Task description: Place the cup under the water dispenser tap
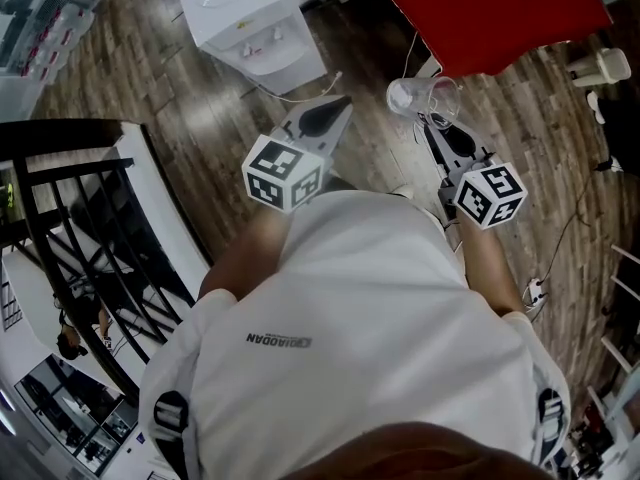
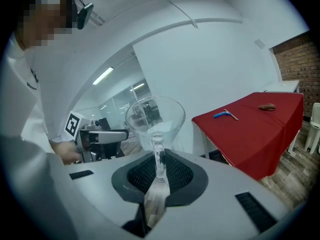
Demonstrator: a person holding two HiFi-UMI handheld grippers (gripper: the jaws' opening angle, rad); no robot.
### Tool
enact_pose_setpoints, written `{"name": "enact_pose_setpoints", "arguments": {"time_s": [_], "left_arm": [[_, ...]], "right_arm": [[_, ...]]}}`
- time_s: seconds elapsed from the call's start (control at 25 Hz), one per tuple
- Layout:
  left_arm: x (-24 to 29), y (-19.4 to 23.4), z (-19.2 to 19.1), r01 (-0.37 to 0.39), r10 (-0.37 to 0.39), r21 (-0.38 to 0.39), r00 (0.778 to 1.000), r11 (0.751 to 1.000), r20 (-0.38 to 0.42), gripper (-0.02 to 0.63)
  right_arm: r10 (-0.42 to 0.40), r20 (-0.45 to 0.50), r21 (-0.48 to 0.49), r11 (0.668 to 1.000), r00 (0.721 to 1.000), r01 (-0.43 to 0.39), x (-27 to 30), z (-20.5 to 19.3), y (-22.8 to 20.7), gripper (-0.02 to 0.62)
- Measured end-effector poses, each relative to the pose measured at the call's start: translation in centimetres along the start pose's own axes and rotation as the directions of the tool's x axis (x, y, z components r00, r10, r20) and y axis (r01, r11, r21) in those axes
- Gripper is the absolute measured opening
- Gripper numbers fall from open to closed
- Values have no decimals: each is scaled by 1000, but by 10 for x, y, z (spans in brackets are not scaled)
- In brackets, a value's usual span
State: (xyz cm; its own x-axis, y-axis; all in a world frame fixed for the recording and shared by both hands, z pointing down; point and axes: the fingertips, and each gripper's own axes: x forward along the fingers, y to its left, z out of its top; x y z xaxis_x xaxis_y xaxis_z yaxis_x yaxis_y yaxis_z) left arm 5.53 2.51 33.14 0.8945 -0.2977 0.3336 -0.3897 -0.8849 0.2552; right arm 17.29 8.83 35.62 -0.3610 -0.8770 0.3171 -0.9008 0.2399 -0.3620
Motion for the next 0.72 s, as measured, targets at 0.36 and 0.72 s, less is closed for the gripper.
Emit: {"name": "enact_pose_setpoints", "arguments": {"time_s": [0.36,0.72], "left_arm": [[-20,36,6,-10,10,-8,1000,1000,24,-5],[-38,70,6,-19,20,-30,999,999,49,-5]], "right_arm": [[15,-15,-23,1000,1000,-15,35,6,25,49],[14,-44,-39,999,999,-15,66,6,42,49]]}}
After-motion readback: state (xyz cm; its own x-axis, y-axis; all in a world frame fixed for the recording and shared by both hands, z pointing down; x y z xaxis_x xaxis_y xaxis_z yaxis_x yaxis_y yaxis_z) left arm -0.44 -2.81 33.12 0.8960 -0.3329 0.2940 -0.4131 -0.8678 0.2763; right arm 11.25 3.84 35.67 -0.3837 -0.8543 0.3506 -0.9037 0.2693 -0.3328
